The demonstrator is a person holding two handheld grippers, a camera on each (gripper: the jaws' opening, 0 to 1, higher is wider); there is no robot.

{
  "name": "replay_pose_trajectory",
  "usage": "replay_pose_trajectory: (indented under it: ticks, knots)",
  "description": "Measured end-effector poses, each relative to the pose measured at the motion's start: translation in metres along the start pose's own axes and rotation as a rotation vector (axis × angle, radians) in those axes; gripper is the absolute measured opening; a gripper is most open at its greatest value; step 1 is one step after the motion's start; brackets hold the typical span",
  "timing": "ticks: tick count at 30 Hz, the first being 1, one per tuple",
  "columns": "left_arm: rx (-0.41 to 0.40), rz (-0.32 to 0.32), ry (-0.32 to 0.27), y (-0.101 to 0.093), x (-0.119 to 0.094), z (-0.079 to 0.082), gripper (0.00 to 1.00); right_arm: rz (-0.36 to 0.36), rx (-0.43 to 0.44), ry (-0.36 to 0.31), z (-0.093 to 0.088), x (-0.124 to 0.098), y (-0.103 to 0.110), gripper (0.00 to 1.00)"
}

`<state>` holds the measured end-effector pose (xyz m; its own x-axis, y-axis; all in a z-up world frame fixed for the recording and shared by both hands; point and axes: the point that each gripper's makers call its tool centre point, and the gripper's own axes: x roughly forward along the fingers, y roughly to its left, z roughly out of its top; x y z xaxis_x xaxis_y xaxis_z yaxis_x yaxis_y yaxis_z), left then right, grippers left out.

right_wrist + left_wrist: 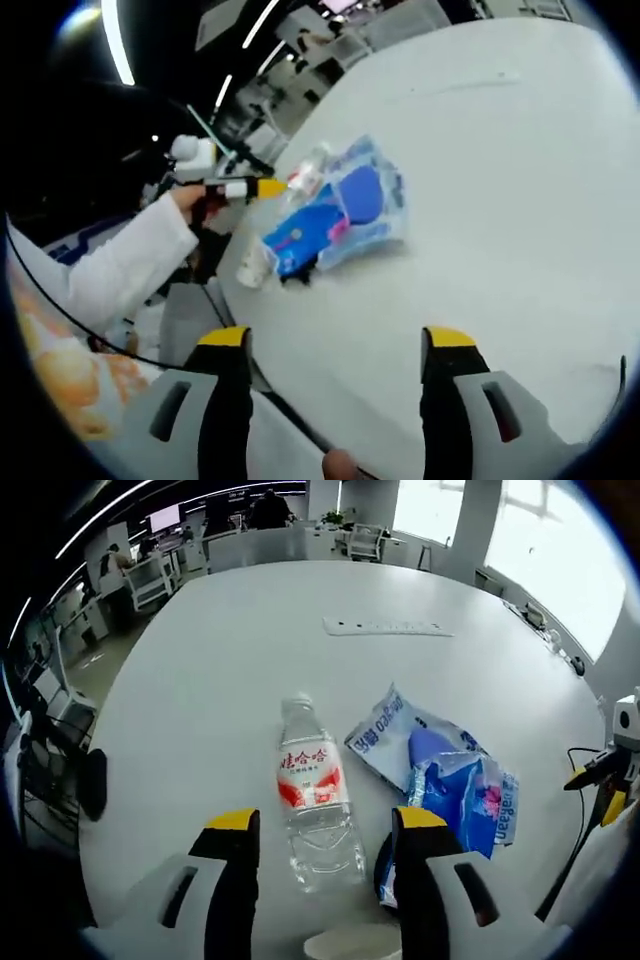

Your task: Arrange the tabletop items into an orderly group along one side of the table until the central work area is clear of visible clutter.

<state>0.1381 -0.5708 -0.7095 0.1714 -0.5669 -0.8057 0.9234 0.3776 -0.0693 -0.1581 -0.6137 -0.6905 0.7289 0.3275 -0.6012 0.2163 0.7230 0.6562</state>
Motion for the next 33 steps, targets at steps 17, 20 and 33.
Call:
replay_pose_trajectory:
  ticks: [17, 20, 33]
  knots:
    - [0.01, 0.011, 0.069, 0.005, 0.044, 0.007, 0.53, 0.012, 0.088, -0.005, 0.0, 0.002, -0.008, 0.66]
    - [-0.001, 0.028, 0.087, 0.01, 0.051, 0.004, 0.54, 0.02, 0.105, -0.016, 0.003, 0.003, -0.007, 0.66]
    - [-0.051, 0.053, 0.114, 0.015, 0.072, -0.001, 0.53, 0.013, 0.098, -0.015, 0.007, 0.004, -0.012, 0.66]
